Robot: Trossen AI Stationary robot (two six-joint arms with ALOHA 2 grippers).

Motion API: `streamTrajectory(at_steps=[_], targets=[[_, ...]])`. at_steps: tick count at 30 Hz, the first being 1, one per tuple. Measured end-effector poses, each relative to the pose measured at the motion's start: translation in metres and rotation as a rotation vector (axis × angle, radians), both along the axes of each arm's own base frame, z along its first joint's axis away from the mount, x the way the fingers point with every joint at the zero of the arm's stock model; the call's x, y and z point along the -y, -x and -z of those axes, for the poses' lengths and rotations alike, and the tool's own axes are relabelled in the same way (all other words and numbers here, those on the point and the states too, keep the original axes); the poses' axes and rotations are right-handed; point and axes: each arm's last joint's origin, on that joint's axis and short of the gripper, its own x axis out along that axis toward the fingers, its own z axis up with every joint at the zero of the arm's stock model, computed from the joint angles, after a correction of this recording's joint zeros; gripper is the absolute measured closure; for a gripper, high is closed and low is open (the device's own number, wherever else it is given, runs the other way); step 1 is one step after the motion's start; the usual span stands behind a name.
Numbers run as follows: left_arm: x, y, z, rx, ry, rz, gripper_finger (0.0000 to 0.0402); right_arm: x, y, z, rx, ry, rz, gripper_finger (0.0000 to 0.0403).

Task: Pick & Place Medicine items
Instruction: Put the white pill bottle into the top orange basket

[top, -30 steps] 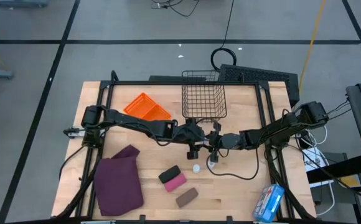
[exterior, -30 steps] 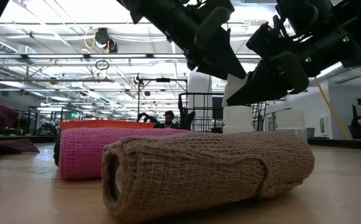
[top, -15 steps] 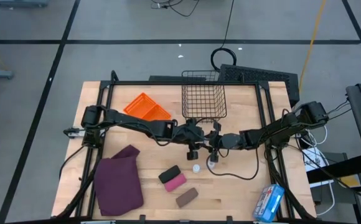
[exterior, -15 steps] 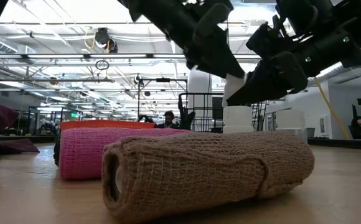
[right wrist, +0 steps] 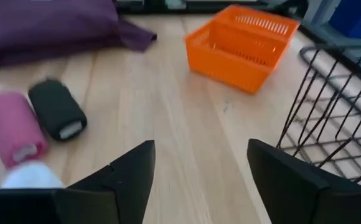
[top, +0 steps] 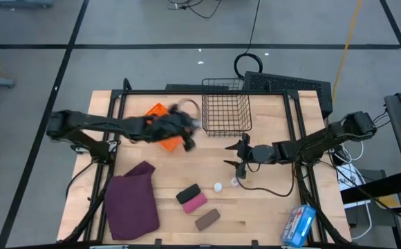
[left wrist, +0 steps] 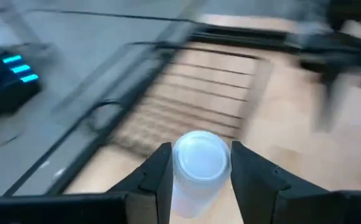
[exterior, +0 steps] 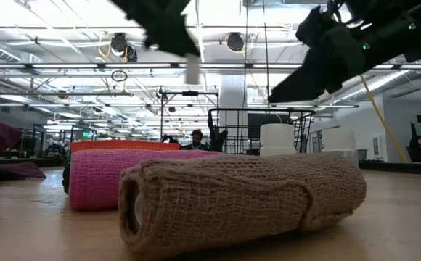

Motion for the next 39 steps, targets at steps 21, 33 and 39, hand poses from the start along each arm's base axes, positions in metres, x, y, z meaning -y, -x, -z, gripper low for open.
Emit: streamTrajectory(at_steps=[21,33,39], targets=[[-0.082,0.109,0.110,0.192,0.226,-0.664,0.0271,0.001,0.002,-0.007,0.038,-0.019,0.009,0.0165],[-0.091,0.103,0.147,0.062,0.275,-0.728,0.0271,0.001,0.002,-0.007,0.038,-0.020,0.008,0.0170],[-0.092,0.101,0.152,0.054,0.258,-0.746,0.0271,0.001,0.002,-0.007,0.037,-0.019,0.008,0.0172]])
